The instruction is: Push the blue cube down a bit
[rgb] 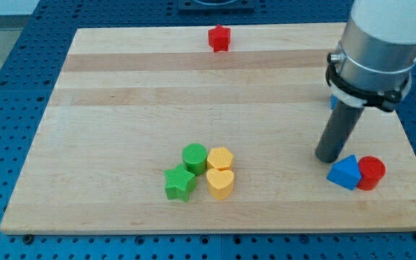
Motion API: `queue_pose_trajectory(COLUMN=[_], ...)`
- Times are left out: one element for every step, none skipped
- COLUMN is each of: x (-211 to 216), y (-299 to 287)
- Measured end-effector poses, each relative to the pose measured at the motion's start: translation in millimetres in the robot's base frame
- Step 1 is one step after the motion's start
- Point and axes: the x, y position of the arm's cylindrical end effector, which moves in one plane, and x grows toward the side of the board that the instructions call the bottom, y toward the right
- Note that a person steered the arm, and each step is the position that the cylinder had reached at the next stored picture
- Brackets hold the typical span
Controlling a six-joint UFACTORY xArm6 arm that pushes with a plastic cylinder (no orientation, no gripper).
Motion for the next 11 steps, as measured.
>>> queue_pose_trajectory(x=[-31.9,-64.6,-95.0,-120.6,-132.9,-135.4,-136.2,-136.2,-136.2,-132.1,-122.1], y=[-9.2,-20.0,-25.8,-17.1,11.0,46.3,57.1,61.7,68.2,70.4,70.4])
